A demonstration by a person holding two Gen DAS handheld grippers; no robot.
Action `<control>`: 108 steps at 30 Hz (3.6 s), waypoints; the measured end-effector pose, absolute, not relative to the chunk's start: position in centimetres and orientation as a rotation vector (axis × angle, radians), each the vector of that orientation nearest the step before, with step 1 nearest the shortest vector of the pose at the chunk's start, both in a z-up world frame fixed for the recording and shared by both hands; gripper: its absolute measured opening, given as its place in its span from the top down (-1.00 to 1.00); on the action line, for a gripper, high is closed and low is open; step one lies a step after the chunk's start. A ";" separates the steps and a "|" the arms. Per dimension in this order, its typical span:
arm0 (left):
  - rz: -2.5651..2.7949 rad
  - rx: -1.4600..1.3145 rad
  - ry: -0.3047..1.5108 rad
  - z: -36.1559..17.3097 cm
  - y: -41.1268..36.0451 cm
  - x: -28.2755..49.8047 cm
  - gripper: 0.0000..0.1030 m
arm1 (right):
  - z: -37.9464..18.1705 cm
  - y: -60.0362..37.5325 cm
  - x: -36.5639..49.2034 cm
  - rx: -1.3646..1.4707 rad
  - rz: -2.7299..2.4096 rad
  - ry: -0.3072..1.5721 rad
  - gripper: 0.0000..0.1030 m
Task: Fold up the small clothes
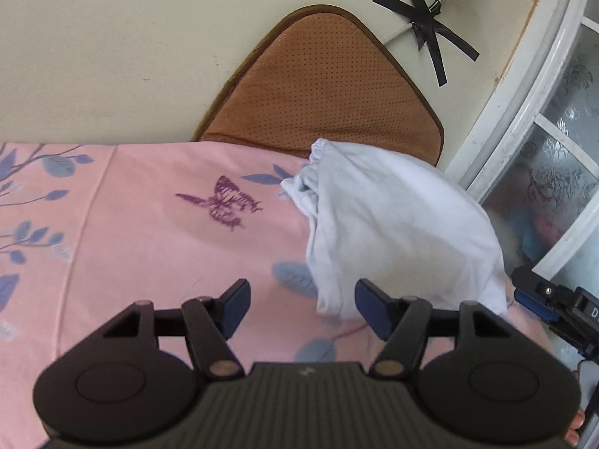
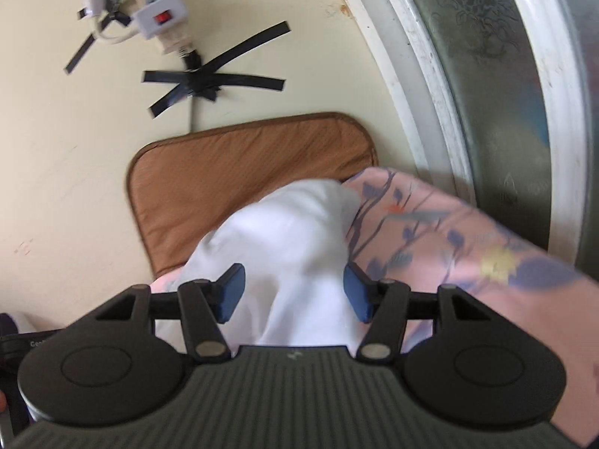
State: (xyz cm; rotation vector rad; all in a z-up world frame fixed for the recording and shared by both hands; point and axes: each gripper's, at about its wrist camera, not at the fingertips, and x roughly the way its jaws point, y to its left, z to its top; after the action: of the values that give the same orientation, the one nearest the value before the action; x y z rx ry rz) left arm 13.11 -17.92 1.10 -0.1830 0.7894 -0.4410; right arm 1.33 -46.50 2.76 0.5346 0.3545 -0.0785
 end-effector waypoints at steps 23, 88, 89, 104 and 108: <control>-0.254 0.020 0.650 -0.4 -9.6 -0.8 -0.37 | -0.5 -34.8 -7.5 0.605 -0.273 0.298 -0.47; -0.178 0.120 0.421 0.8 -9.7 -4.4 -1.00 | -0.4 -34.6 -8.0 0.617 -0.275 0.240 -0.73; -0.167 0.124 0.407 0.8 -9.7 -4.6 -1.00 | -0.3 -34.3 -8.0 0.602 -0.272 0.238 -0.73; -0.153 0.220 0.351 1.0 -10.7 -6.3 -1.00 | -0.3 -34.7 -8.7 0.626 -0.276 0.198 -0.73; -0.156 0.258 0.353 0.8 -11.2 -6.5 -1.00 | -0.3 -34.6 -8.8 0.625 -0.270 0.196 -0.73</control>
State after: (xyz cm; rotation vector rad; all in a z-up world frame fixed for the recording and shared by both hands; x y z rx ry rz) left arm -6.54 -11.20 0.78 0.2585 0.3531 -0.1560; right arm -8.81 -34.61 -0.32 0.6251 0.1960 -0.2703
